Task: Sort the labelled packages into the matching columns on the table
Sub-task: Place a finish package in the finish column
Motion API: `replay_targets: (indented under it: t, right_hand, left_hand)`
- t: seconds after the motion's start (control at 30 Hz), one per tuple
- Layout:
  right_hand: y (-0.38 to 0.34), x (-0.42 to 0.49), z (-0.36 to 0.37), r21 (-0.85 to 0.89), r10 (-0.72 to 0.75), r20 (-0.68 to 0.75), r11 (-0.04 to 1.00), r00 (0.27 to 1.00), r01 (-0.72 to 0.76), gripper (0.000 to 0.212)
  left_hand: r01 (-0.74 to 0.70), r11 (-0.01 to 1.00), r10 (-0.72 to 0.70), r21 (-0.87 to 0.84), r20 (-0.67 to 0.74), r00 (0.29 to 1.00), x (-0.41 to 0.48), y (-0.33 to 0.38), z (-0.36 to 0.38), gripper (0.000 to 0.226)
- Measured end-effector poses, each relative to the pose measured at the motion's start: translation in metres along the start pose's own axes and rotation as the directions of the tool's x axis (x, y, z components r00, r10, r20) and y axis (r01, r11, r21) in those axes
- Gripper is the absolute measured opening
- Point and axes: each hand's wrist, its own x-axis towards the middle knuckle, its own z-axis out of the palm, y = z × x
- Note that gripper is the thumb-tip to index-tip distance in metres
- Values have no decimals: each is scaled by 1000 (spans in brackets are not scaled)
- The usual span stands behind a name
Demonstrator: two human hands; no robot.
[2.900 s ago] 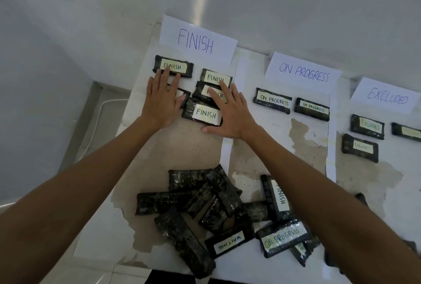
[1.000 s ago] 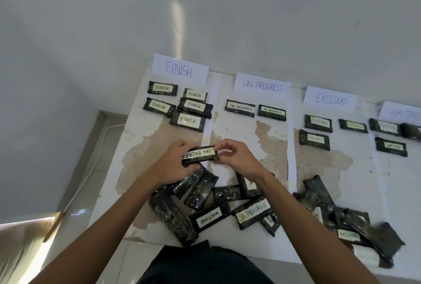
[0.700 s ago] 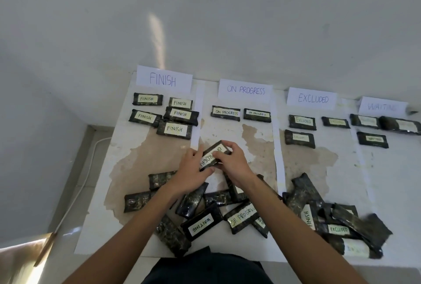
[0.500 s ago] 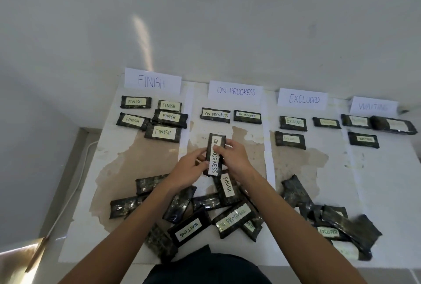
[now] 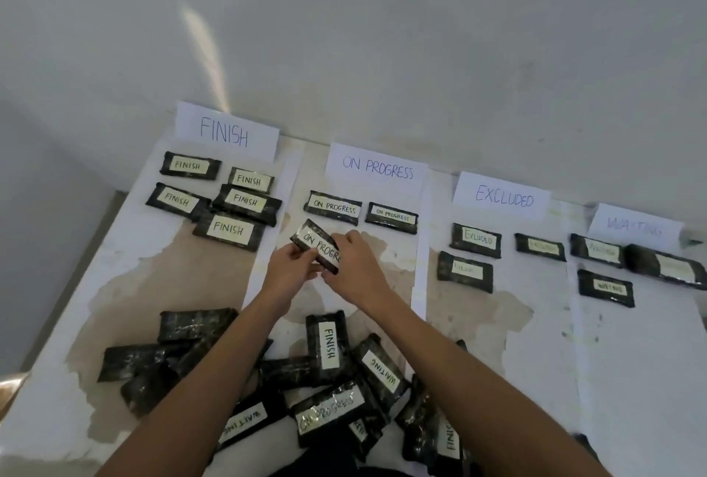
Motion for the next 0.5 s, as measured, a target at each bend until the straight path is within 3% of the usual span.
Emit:
replay_targets:
  t: [0.13,0.23,0.33,0.5]
  right_hand:
    - [15,28,12,-104,-70,35,992,997,73,58]
    - [27,44,19,-142,-110,67,983,992,118,58]
    - [40,53,22,-176,-132,92,973,987,147,59]
    - [45,55,18,-148,-134,104,978,986,149,62]
  left_hand:
    - [30,1000,-30,-2,-57,998,25,-10,6,16]
    - [24,975,-1,223,-103,995,39,-20,0,25]
    - [-44,874,103,484,-96,990,40,-27,-9,31]
    - [-188,746,249,638,-6,968,30,-32,-11,29]
